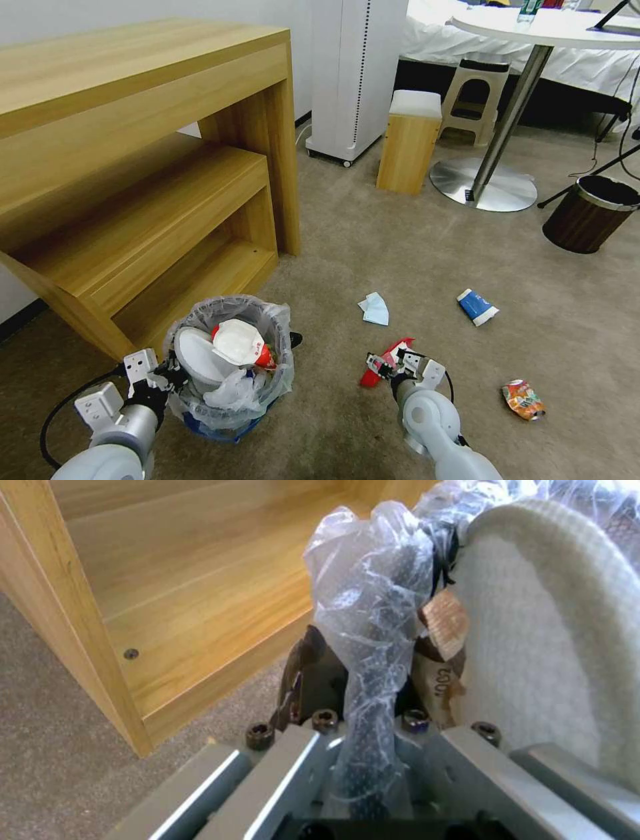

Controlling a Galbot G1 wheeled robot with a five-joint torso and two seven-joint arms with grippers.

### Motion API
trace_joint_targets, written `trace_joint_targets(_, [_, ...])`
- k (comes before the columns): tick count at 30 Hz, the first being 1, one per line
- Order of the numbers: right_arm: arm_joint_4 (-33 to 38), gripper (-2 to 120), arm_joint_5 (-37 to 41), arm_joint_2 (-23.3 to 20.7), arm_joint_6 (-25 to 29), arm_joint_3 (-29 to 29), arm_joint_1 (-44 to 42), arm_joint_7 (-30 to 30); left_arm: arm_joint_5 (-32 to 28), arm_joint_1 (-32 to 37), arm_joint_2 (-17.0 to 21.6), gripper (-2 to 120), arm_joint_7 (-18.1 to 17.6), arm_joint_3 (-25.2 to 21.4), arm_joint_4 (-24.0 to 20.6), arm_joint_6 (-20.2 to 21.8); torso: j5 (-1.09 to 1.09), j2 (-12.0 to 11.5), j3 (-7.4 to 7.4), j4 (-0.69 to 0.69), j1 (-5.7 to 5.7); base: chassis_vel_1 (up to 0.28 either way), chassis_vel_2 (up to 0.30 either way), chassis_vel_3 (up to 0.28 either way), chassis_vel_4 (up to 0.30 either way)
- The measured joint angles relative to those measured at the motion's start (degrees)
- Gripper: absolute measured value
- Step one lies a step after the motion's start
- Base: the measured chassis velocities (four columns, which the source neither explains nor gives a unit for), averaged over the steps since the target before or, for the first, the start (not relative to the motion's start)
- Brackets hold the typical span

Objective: Pick up the trash bin and place the garbage on the floor into it.

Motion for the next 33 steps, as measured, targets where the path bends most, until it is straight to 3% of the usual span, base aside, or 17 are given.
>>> trace_joint_targets(33, [-7.8,97,-2.3,1.4,-2.0,-0.1,2.7,-0.4,-0.7,-0.3,0.4,0,-0.2,-0.5,0.7,-0.3,0.0,0.0,0.0,0.0,0.0,0.0,0.0,0.0,0.0])
